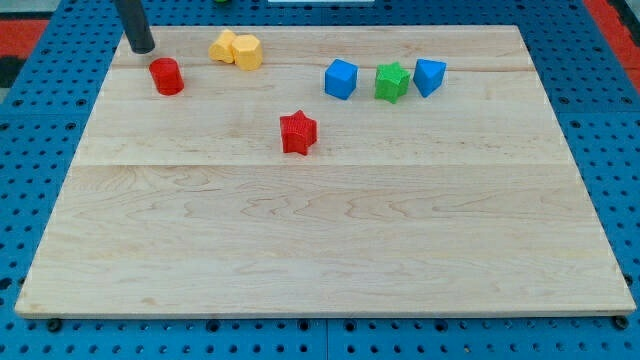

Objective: Move the red circle below the yellow hexagon

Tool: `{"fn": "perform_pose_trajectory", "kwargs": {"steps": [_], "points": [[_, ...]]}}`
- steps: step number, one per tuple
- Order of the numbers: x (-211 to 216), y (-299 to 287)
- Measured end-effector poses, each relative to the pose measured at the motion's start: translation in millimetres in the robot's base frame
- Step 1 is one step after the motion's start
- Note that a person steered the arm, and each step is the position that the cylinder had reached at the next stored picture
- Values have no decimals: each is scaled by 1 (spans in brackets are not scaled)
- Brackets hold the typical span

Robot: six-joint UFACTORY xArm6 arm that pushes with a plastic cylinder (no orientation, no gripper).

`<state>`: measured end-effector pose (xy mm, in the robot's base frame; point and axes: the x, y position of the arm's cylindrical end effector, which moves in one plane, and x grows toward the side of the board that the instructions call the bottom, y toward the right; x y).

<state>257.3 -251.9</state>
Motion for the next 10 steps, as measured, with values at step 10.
{"fn": "perform_pose_trajectory", "kwargs": {"steps": [10], "points": [[129,98]]}}
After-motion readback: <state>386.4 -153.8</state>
